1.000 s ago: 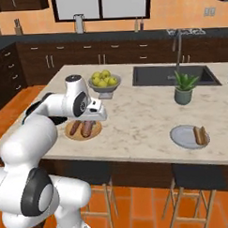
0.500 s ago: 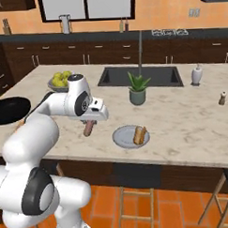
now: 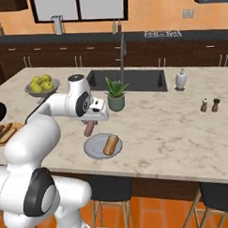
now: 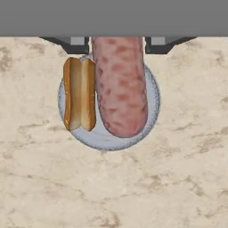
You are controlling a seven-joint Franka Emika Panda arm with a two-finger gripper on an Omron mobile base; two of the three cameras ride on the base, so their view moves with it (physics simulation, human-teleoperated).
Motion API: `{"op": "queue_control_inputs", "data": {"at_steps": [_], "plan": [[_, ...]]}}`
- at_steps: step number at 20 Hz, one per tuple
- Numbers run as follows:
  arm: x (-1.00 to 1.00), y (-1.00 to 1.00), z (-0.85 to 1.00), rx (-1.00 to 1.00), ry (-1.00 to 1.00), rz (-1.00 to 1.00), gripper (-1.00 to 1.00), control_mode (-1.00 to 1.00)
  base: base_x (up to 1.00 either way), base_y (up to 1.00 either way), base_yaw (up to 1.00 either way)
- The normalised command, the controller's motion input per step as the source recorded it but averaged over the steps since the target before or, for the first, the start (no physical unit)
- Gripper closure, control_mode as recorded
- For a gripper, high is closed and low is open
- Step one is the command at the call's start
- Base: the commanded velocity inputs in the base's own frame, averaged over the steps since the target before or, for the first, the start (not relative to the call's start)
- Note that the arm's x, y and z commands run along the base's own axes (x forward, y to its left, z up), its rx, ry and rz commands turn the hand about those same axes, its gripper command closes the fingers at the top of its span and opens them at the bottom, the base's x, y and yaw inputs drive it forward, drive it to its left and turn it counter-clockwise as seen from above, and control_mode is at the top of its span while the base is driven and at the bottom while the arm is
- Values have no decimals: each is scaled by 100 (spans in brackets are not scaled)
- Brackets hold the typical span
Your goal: Place one bun and one sausage from the bowl on each plate.
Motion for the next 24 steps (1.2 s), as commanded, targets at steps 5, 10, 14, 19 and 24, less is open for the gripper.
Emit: {"op": "queue_control_inputs", "data": {"at_steps": [5,10,14,19,24], "plan": [[12,0,-3,0,0,0,100,-100,32,0,0],[89,7,-26,1,1,0,100,-100,0,0,0],[40,0,-56,0,7,2,100,-100,0,0,0],[4,4,-59,0,4,0,100,-100,0,0,0],[-70,-8,-21,2,3,0,100,-100,0,0,0]]}}
